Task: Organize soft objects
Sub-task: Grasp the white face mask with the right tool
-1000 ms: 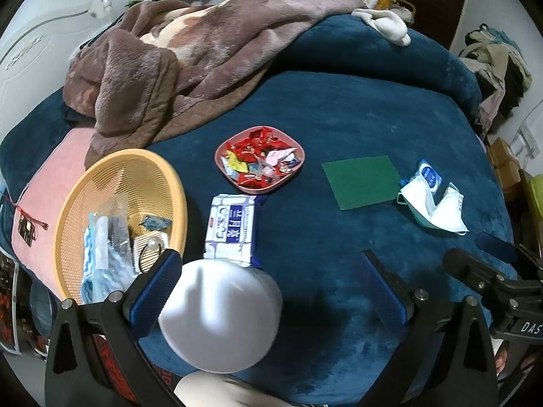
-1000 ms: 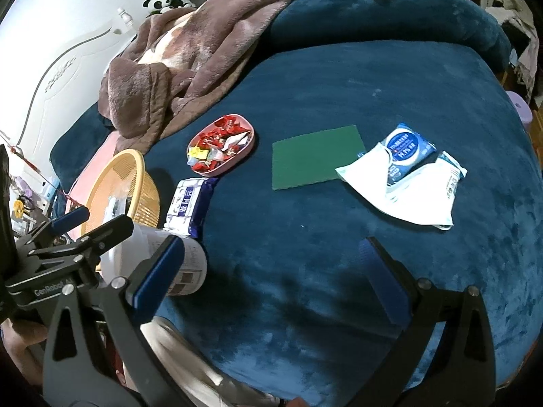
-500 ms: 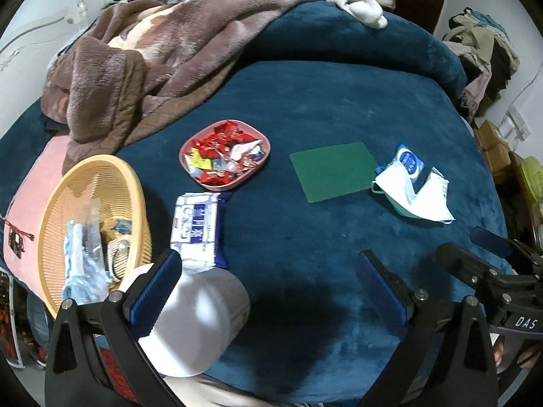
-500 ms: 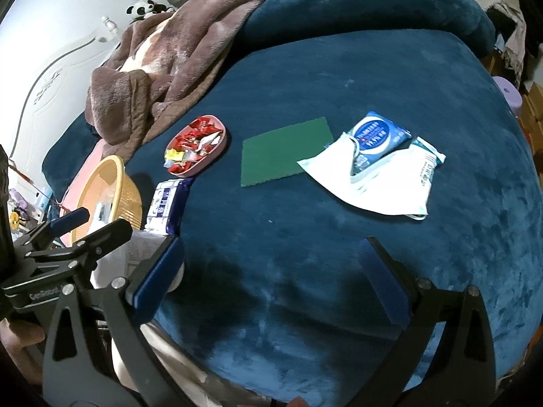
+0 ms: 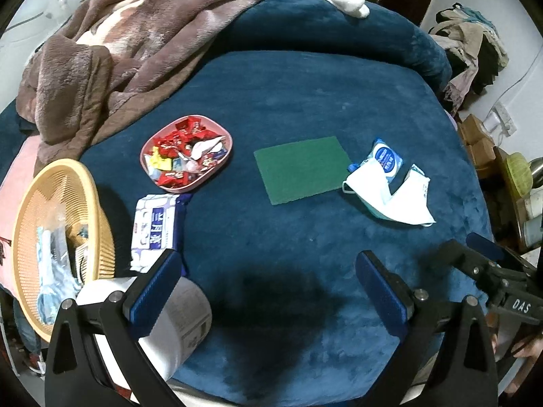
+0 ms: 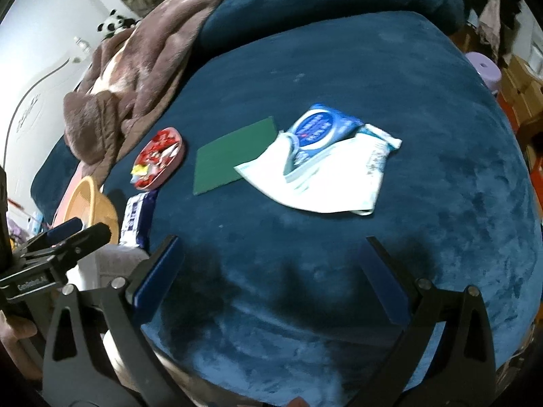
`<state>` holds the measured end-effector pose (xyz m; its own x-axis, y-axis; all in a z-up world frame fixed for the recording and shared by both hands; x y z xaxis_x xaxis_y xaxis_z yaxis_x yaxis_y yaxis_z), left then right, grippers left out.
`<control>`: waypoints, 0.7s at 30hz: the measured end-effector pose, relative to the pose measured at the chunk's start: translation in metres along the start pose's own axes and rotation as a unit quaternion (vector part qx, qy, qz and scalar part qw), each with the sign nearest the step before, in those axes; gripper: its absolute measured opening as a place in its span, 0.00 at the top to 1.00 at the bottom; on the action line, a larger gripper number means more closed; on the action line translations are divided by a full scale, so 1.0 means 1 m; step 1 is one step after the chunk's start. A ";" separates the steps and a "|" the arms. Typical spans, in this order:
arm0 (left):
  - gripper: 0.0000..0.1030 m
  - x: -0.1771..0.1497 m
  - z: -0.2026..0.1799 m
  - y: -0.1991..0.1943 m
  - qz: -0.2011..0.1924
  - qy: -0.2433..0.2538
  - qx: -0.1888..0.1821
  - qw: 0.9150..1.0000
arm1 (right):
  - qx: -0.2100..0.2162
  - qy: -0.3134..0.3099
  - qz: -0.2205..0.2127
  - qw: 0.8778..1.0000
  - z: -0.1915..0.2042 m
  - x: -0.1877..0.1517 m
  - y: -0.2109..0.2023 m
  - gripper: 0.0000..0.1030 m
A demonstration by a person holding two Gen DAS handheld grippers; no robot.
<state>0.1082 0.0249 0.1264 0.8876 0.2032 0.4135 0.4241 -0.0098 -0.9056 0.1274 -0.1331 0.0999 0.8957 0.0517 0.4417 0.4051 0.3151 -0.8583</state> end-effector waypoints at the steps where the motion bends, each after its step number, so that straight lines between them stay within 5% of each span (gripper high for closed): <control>1: 0.00 0.002 -0.002 0.002 0.001 0.000 -0.003 1.000 | -0.001 0.003 0.000 1.000 -0.004 0.002 0.000 0.00; 13: 0.00 0.020 -0.023 0.025 0.014 0.001 -0.025 1.000 | -0.020 0.042 -0.005 0.999 -0.047 0.024 0.008 0.00; 21: 0.00 0.021 -0.034 0.053 0.037 -0.003 -0.035 0.999 | -0.033 0.005 0.027 0.999 -0.036 0.039 0.052 0.00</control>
<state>0.1553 -0.0043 0.0908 0.9159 0.2047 0.3452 0.3694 -0.0940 -0.9245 0.1897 -0.1493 0.0629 0.9178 0.0576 0.3928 0.3677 0.2495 -0.8959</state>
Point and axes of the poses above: each gripper's, at about its wrist camera, not at the fingertips, and y roughly the way its jaws point, z to its left, x to its top, the point moved 5 cm from there along y, roughly the way its jaws point, and after that the axes turned 1 degree about -x, right-handed, at the moved point
